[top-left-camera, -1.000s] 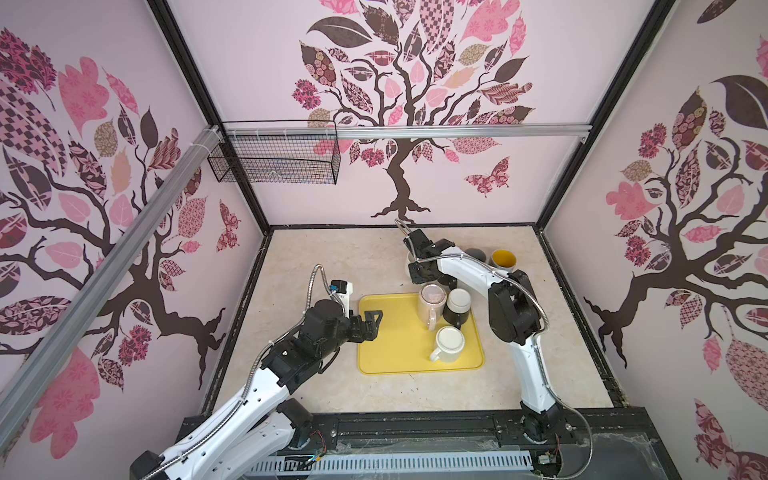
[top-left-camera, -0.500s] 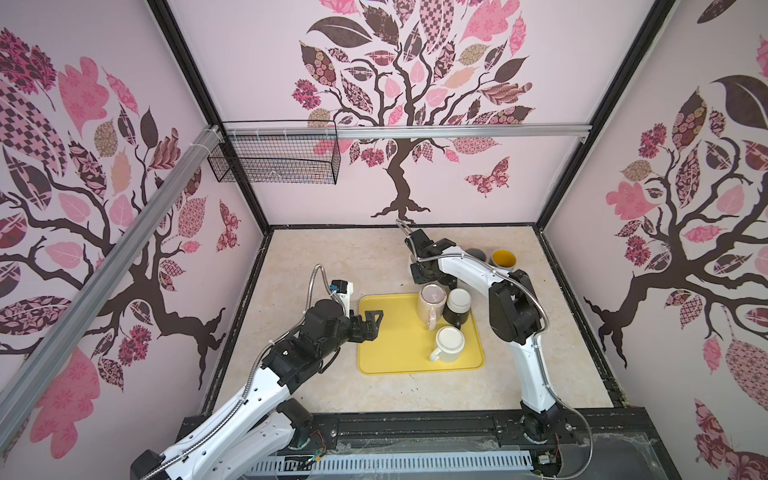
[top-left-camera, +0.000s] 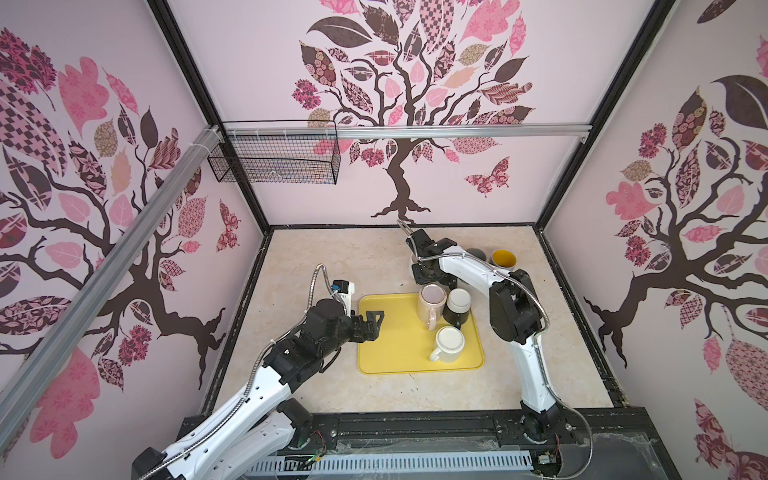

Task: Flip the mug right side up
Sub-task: 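Lower the white mug upright beside the black mug with the right gripper, then open the right gripper and raise it off the white mug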

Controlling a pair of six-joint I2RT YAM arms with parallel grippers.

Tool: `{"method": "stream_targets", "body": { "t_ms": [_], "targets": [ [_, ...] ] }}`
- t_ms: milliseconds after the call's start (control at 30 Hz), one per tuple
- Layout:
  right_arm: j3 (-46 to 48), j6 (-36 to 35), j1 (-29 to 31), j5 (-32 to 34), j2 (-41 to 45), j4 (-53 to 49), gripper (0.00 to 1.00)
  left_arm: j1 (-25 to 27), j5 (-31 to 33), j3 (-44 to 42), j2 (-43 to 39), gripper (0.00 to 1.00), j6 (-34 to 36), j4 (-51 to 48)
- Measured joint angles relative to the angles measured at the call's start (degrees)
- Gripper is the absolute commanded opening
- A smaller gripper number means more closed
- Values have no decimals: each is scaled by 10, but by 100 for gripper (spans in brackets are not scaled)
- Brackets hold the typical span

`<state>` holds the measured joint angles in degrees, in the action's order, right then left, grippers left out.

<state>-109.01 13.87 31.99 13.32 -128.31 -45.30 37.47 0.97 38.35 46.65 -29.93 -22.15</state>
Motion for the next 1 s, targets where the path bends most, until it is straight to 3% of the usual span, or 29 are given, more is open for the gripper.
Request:
{"method": "stream_targets", "body": {
  "t_ms": [267, 667, 833, 1000],
  "targets": [
    [-1, -2, 0, -1, 0, 5, 31, 0, -3, -1, 1, 96, 0, 2],
    [-2, -4, -1, -10, 12, -12, 34, 0, -13, -2, 1, 96, -1, 2],
    [16, -4, -1, -14, 76, -10, 38, 0, -13, -3, 1, 96, -2, 2],
    [72, -3, -1, -15, 201, 15, 43, 0, -14, -3, 3, 96, -2, 2]
  ]
}}
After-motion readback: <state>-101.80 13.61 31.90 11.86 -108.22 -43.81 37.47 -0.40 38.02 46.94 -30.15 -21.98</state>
